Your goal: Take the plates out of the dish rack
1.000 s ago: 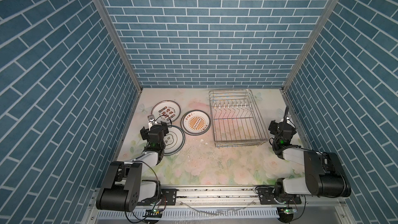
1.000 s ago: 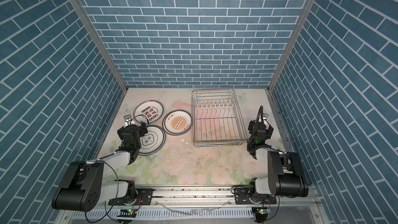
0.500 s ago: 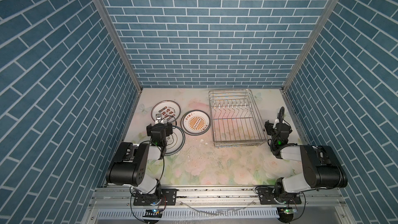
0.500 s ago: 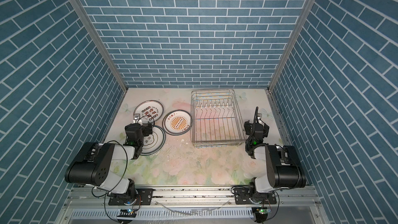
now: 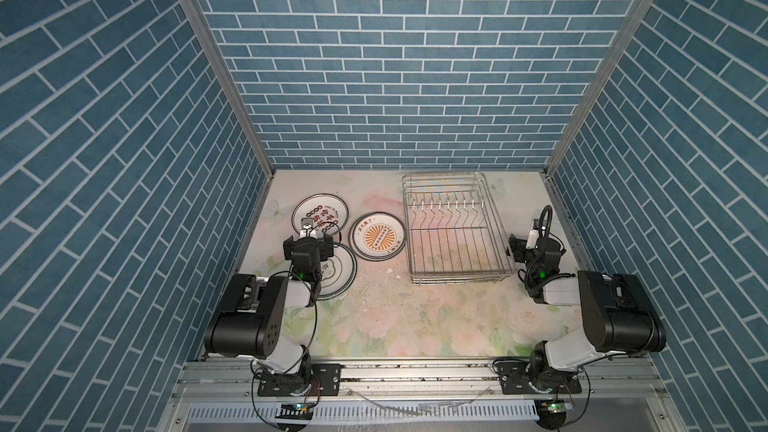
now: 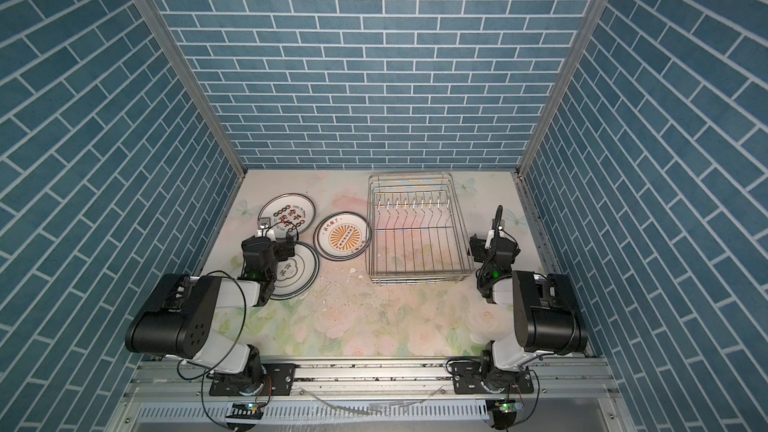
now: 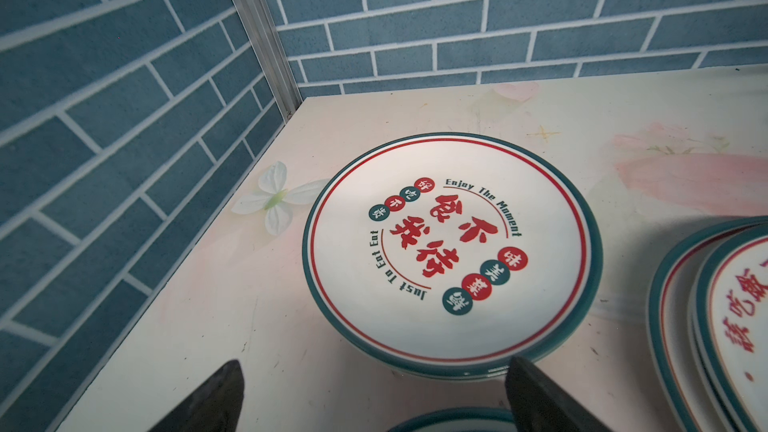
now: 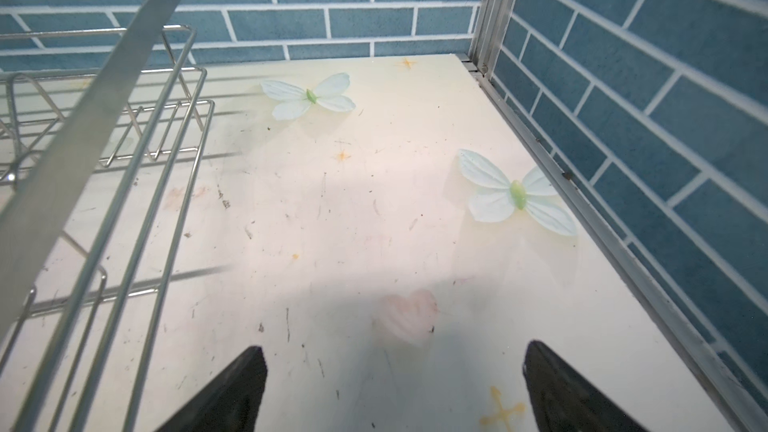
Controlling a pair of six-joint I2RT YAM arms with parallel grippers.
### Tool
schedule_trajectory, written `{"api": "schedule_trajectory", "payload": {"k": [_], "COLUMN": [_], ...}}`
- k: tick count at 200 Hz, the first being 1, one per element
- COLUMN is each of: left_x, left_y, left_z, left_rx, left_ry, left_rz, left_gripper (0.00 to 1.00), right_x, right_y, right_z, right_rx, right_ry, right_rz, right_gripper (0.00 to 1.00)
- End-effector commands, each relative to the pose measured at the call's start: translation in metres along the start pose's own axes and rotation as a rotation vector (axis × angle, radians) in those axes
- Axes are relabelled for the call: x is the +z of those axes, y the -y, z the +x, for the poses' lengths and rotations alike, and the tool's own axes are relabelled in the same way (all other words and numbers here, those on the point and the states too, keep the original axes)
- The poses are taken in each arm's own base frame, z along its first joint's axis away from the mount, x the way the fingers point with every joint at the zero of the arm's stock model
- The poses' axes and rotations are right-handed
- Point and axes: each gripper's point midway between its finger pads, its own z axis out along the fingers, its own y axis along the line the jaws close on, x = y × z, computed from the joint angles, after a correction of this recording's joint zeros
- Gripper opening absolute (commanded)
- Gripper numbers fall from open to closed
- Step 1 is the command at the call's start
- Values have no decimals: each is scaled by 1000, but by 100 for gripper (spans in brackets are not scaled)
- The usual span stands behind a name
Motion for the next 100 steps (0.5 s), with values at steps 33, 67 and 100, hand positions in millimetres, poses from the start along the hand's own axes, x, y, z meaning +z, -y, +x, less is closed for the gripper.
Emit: {"api": "schedule_trajectory", "payload": {"k": [33,67,100], "left_x": [2,2,2], "left_y": [0,0,0], "left_z": [-10,-10,-10], "left_rx": [-4,-4,-4], "left_ry": [28,28,27], "left_rz": [3,2,3], "left_gripper": [100,100,100], "right_x": [2,1,3], "right_y": [21,20,7], "right_z": [-14,-13,-13], "right_rx": [53,50,13], "right_ry": [47,46,35], "right_rz": [117,115,45], "right_gripper": [99,99,99]}}
